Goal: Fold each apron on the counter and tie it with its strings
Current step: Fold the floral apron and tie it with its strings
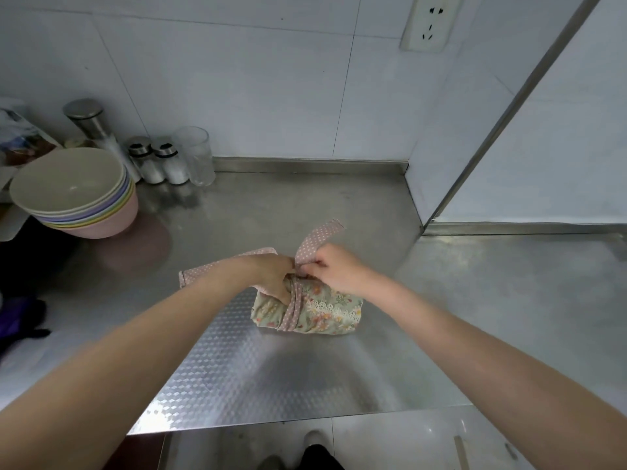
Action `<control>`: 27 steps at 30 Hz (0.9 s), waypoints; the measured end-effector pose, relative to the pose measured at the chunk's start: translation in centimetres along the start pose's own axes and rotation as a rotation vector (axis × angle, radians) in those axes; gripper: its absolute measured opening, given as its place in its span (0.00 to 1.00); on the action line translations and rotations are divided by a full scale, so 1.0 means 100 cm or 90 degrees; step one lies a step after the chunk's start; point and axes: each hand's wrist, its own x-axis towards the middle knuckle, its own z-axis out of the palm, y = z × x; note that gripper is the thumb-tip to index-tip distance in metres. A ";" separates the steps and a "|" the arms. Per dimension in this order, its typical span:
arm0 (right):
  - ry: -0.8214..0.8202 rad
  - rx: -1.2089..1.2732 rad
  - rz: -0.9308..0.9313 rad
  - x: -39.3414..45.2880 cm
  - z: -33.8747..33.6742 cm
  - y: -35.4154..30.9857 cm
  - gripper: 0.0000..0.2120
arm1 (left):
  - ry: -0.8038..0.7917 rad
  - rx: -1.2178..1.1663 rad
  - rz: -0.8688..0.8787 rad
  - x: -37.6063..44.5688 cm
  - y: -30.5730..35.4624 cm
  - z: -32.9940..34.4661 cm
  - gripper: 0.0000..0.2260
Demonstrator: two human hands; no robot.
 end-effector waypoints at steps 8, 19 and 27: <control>-0.067 0.298 0.002 0.006 -0.020 0.026 0.23 | 0.045 0.123 0.088 -0.020 -0.017 0.017 0.24; -0.317 0.256 0.137 0.000 -0.016 0.007 0.18 | 0.331 -0.060 0.358 -0.065 -0.031 -0.012 0.25; -0.135 0.942 0.313 -0.007 -0.015 0.019 0.21 | 0.234 -0.600 0.152 -0.058 -0.041 -0.018 0.14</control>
